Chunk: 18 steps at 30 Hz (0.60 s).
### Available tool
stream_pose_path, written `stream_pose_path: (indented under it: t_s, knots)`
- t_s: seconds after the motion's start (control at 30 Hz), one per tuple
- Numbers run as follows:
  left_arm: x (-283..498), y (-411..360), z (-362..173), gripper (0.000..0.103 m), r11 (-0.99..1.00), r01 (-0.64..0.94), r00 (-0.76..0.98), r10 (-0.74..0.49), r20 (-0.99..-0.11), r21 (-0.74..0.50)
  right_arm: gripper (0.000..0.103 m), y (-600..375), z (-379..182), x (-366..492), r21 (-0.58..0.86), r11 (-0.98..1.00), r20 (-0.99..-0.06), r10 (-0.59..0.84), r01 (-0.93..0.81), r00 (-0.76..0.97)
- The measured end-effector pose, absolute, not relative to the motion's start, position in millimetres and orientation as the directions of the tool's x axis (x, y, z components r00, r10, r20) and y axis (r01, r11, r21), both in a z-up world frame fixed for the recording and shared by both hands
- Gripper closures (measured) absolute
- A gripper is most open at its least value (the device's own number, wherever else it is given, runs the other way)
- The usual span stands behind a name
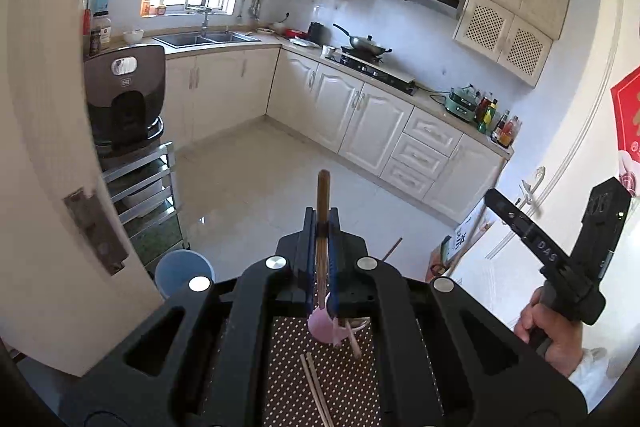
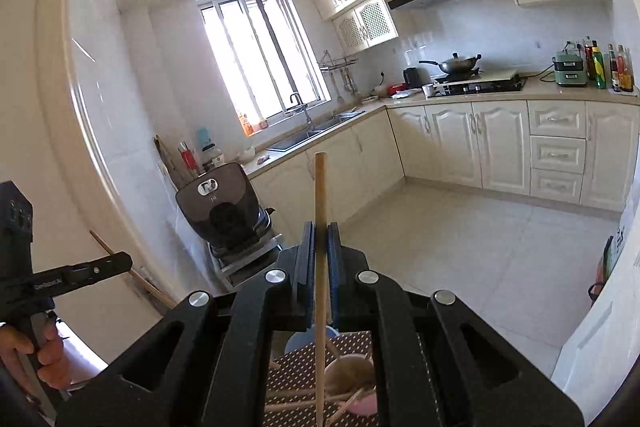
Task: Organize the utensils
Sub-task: 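Lift both held chopsticks and carry them over the pink cup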
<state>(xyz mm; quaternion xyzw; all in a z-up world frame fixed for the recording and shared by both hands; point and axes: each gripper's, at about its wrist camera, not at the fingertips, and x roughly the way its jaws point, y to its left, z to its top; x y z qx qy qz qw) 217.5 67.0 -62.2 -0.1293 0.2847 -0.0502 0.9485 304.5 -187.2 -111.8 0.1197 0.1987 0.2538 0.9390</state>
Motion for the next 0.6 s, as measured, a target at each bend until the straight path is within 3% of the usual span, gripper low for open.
stream_pose_path:
  t_s: [0.6]
  knots:
    - [279,22,-121,0.097,0.970,0.049,0.712,-0.202,-0.672,-0.239,0.098,-175,-160,339,0.270,0.862,-0.358,0.504,-0.429,0.786]
